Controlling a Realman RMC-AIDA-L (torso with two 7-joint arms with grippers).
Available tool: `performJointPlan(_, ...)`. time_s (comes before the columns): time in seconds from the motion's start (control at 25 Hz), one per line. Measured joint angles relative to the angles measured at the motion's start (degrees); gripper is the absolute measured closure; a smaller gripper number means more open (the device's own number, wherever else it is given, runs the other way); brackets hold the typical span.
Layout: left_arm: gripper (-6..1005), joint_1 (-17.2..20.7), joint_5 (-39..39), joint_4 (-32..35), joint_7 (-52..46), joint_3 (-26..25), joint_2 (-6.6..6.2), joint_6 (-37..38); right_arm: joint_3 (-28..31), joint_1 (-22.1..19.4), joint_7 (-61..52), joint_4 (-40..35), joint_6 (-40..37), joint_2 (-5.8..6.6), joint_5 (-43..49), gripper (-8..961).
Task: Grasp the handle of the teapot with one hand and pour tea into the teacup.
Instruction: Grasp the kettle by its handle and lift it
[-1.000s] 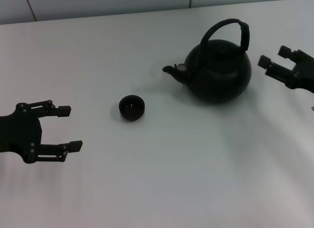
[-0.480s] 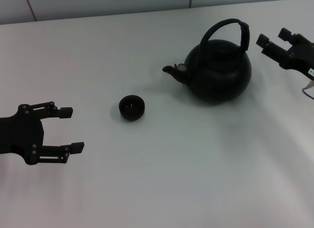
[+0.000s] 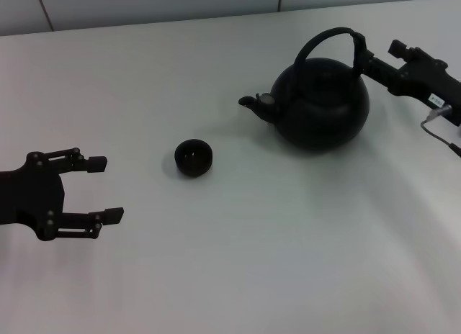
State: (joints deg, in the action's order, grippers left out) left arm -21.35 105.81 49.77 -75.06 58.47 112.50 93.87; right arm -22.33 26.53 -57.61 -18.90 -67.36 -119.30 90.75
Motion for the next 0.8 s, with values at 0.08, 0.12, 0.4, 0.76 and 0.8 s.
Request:
performJointPlan(0.08, 139, 0.0, 0.0, 0.0, 0.0, 0.0, 0.00, 0.0, 0.0, 0.6, 0.0, 0.6, 1.5, 0.00, 0.0, 153)
performJointPlan(0.12, 139, 0.0, 0.0, 0.0, 0.0, 0.0, 0.00, 0.0, 0.0, 0.9, 0.0, 0.9, 2.5, 0.02, 0.1, 153)
performJointPlan(0.4, 139, -0.1, 0.1, -0.1, 0.0, 0.0, 0.00, -0.1, -0.3, 2.2, 0.0, 2.2, 6.4, 0.03, 0.1, 153)
performJointPlan(0.76, 139, -0.6, 2.7, 0.1, 0.0, -0.4, 0.63, -0.2, -0.1, 2.7, -0.4, 2.3, 7.0, 0.00, -0.2, 152)
performJointPlan(0.8, 139, -0.6, 2.7, 0.1, 0.0, -0.4, 0.62, -0.2, -0.1, 2.9, -0.4, 2.4, 7.0, 0.00, -0.2, 152)
